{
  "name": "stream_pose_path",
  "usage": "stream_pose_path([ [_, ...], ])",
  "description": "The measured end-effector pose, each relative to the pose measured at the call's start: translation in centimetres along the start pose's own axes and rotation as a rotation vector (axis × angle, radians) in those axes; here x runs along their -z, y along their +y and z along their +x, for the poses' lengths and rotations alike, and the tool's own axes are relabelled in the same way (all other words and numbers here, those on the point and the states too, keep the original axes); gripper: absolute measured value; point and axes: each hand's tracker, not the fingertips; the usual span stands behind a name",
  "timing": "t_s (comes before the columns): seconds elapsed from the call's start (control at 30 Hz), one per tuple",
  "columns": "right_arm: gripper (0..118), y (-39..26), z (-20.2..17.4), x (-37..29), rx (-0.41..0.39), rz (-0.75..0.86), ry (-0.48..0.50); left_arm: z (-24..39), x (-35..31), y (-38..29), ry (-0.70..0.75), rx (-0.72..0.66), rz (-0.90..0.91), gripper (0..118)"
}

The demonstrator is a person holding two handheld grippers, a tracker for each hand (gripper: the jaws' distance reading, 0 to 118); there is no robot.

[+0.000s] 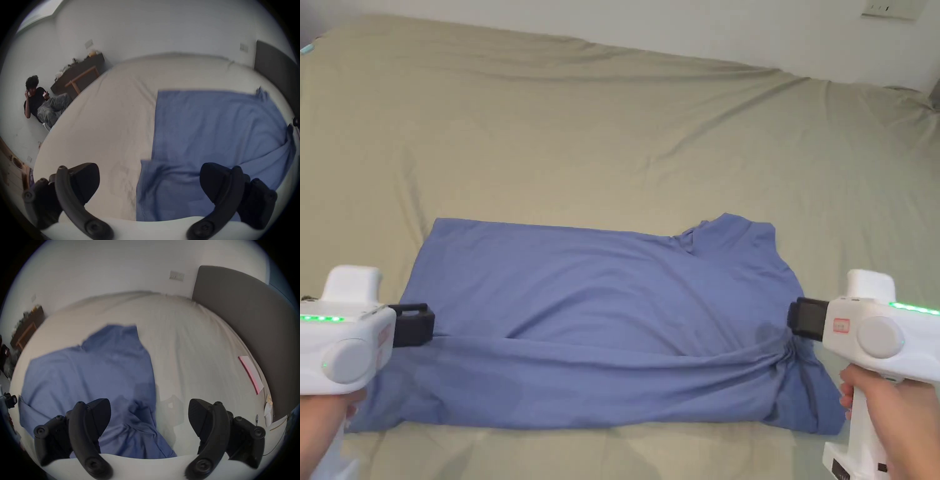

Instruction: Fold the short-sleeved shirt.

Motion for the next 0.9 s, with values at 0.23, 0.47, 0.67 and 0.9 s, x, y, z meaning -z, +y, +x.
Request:
stream_pose_path([
  [0.23,102,2.3,-5.0,-16.0,-0.178,0.4,0.06,0.1,-13.2,6.0,-0.022,-0.047,0.375,115],
  [0.47,97,1.2,-10.7,-27.7,-0.255,0.653,0.109,2.1,-24.6,7.5,0.013,-0.028,0.658,78],
  [0.67,6,-1.9,-13.5,-30.1,-0.364,0.753,0.049,4.6,-28.0,6.4,-0.007,0.037,0.718,4],
  [0.9,2,-3.1,-13.7,-29.9,-0.388,0.722,0.069,5.4,-28.4,4.8,-0.031,0.092,0.701,0],
])
